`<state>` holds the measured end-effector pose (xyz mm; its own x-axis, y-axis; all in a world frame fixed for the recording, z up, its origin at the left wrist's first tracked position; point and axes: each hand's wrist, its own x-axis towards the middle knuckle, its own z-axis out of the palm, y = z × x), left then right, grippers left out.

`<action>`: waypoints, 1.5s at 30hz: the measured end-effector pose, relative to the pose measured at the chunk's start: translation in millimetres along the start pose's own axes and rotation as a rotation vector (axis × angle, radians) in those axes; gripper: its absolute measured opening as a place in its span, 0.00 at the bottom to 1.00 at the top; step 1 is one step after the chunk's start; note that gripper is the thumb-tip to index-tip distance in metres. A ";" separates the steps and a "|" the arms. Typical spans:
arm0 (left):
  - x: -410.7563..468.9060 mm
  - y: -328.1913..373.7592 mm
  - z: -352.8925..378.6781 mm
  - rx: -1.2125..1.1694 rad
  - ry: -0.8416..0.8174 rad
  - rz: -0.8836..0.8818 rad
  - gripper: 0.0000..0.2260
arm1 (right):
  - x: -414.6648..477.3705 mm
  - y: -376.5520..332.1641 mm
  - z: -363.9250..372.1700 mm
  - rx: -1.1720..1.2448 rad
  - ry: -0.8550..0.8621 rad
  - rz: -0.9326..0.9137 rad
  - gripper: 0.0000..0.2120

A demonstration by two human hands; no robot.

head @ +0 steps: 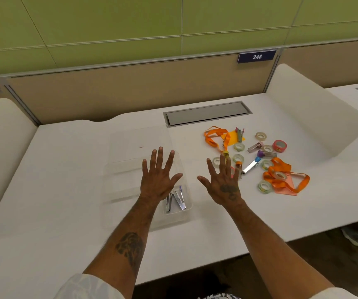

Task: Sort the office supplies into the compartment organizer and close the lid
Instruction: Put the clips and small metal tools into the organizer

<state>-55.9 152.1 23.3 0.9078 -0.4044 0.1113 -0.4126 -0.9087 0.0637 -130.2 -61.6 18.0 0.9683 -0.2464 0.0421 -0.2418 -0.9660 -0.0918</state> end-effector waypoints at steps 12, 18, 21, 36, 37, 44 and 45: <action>84.6 97.5 33.8 -0.037 -0.063 0.112 0.36 | 41.4 110.4 9.9 0.029 -0.048 0.173 0.44; 125.5 157.3 48.3 -0.103 -0.145 0.172 0.36 | 75.8 169.5 14.5 0.006 -0.058 0.204 0.41; 137.1 184.9 55.1 -0.139 -0.176 0.208 0.36 | 94.4 189.2 12.8 -0.015 -0.054 0.191 0.38; 167.3 260.0 92.4 -0.156 -0.282 0.347 0.25 | 222.6 215.6 27.8 0.158 -0.132 0.059 0.27; 168.5 262.8 93.6 -0.155 -0.293 0.352 0.24 | 229.2 215.0 29.0 0.162 -0.130 0.046 0.27; 181.1 270.8 95.5 -0.236 -0.359 0.314 0.18 | 270.5 208.1 38.5 0.153 -0.164 0.008 0.23; 182.0 271.2 95.2 -0.253 -0.369 0.304 0.18 | 275.4 207.3 40.2 0.149 -0.180 0.017 0.23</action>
<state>4.5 -177.8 -33.6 0.6916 -0.6965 -0.1910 -0.6251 -0.7098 0.3248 88.9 -326.5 -29.5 0.9632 -0.2313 -0.1373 -0.2586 -0.9364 -0.2373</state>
